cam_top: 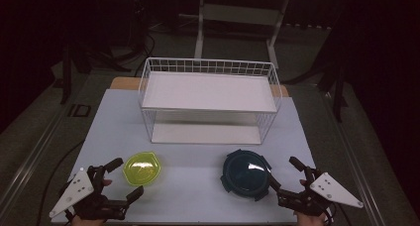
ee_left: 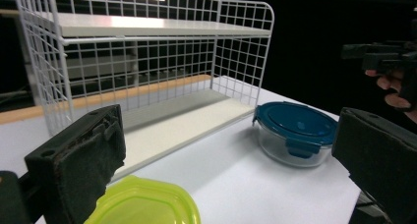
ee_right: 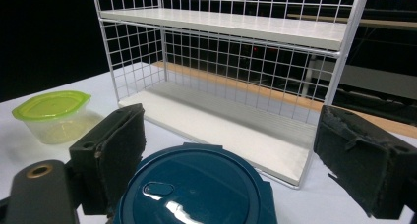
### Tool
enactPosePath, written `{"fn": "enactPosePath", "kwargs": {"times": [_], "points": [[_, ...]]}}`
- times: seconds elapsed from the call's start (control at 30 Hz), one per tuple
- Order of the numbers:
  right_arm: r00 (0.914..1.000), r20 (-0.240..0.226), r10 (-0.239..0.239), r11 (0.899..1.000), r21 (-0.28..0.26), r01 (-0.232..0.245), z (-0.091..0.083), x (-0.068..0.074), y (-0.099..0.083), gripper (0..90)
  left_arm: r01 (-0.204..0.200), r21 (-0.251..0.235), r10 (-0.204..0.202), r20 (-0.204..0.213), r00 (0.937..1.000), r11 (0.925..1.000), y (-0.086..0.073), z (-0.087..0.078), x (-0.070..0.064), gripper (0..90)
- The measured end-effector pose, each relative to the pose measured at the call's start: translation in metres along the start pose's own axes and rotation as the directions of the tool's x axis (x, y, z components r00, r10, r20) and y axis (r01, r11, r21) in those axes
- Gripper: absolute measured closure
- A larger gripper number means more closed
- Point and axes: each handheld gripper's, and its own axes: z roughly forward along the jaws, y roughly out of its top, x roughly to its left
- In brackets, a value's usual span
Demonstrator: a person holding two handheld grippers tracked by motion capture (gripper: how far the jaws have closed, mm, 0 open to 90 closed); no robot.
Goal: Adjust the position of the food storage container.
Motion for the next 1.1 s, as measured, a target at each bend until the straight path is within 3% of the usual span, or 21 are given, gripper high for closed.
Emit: {"fn": "enactPosePath", "kwargs": {"times": [0.37,0.5,0.67,0.7,0.77,0.83,1.1], "points": [[0.9991,0.016,-0.039,0.999,-0.034,0.040,-0.005,-0.001,0.017,10.6,-0.017,0.011,0.018,-0.020,0.9996,0.9998,0.000,0.002,-0.001,0.0],[0.9996,-0.005,-0.028,0.999,-0.039,0.027,-0.006,-0.004,0.025,10.6,-0.016,0.007,0.016,-0.024,0.9996,0.9999,-0.001,0.002,0.001,0.0],[0.9991,-0.041,-0.008,1.000,0.000,0.008,-0.002,-0.010,0.030,10.6,-0.020,0.008,0.020,-0.031,0.9993,0.9998,-0.005,0.004,0.002,0.0],[0.9998,-0.017,-0.008,1.000,0.011,0.008,0.000,-0.011,0.031,10.9,-0.020,0.013,0.020,-0.027,0.9994,0.9997,-0.005,0.004,0.002,0.0],[0.9996,-0.027,-0.011,1.000,0.026,0.012,0.003,-0.015,0.031,12.0,-0.022,0.012,0.023,-0.019,0.9996,0.9997,-0.006,0.006,0.001,0.0],[0.9998,-0.006,-0.019,0.999,0.038,0.019,0.007,-0.018,0.029,13.7,-0.034,0.019,0.034,-0.018,0.9993,0.9993,-0.007,0.007,-0.001,0.0],[0.9993,-0.037,0.006,0.990,0.142,0.000,0.020,-0.039,0.008,25.2,-0.024,0.016,0.024,0.003,0.9997,0.9996,-0.008,0.010,-0.002,0.0]]}}
